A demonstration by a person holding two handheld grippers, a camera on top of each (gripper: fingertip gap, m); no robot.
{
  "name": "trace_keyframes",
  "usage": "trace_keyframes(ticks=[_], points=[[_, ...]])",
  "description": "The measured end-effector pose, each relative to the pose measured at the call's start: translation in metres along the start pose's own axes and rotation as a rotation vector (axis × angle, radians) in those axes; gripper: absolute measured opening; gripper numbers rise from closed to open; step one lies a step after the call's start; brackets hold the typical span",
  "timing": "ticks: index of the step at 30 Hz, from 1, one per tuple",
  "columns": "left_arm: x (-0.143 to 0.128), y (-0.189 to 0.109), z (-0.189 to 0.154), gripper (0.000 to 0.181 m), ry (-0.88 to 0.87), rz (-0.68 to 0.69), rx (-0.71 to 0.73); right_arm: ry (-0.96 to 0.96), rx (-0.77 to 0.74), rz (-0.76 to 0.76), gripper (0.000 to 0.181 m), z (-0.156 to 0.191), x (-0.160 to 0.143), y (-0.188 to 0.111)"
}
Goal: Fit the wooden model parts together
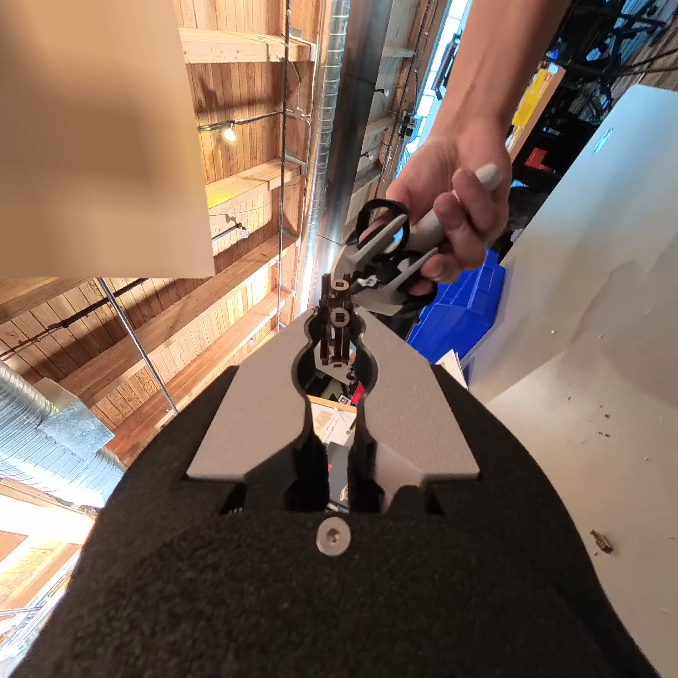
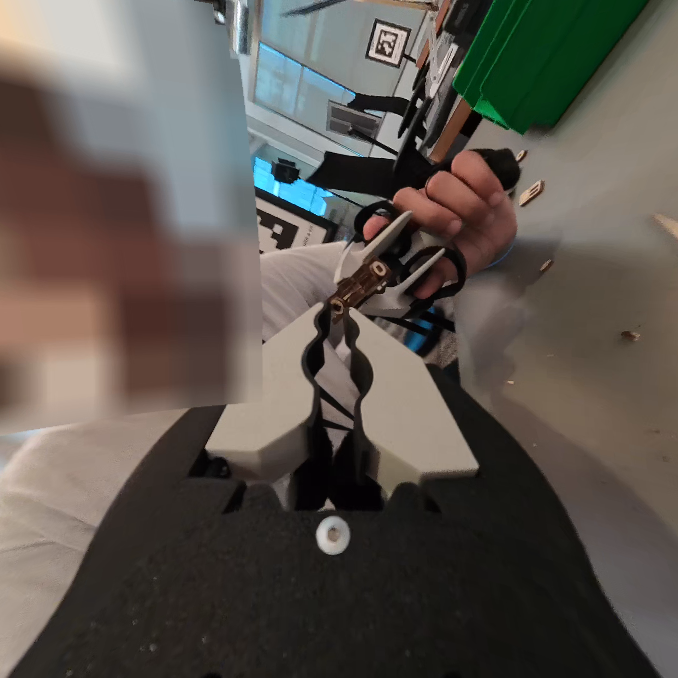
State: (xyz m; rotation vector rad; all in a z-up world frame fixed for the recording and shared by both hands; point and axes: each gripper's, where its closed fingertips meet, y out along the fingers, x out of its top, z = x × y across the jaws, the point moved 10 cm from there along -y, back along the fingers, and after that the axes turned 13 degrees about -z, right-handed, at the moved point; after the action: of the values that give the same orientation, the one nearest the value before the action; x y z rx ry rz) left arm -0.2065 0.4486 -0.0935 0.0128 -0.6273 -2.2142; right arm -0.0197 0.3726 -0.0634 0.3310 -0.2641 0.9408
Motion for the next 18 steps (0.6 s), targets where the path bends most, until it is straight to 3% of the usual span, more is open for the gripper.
trace_keyframes(ticks=[4, 18], points=[[0.004, 0.0, 0.001, 0.011, 0.004, -0.019, 0.01, -0.163, -0.024, 0.075, 0.005, 0.012, 0.002, 0.005], [0.013, -0.001, -0.001, 0.012, -0.031, -0.079, 0.016, -0.465, -0.043, 0.343, 0.005, 0.036, 0.003, 0.018]])
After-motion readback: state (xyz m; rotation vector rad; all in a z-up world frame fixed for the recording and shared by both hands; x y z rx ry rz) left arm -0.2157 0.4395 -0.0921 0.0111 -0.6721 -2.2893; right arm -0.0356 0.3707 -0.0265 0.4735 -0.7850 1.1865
